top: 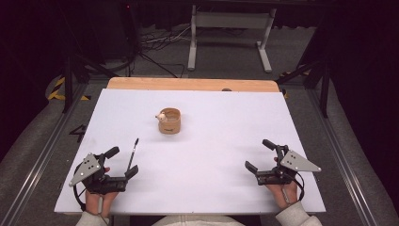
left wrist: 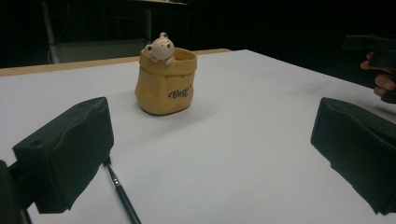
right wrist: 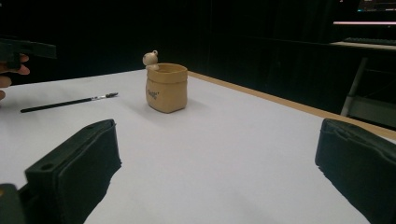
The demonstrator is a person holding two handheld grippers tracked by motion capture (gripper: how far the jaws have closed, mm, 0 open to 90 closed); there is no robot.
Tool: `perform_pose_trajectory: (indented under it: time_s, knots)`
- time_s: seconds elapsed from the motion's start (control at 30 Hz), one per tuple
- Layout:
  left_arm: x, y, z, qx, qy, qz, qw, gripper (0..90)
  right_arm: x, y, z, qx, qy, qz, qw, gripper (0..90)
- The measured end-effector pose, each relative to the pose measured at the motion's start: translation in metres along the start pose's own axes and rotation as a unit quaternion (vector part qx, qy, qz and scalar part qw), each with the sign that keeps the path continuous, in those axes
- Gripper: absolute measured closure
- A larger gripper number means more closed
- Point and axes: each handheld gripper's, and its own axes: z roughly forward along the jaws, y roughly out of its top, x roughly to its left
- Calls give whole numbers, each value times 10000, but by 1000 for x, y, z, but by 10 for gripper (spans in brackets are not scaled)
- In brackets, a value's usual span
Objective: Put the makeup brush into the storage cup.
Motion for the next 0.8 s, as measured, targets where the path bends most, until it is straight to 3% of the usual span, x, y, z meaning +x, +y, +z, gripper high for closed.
perform_pose_trajectory:
  time_s: [0.8]
  knots:
    - [2,2,-3,-65,80,8,9999,1,0,0,2,-53,112,-15,9999,0]
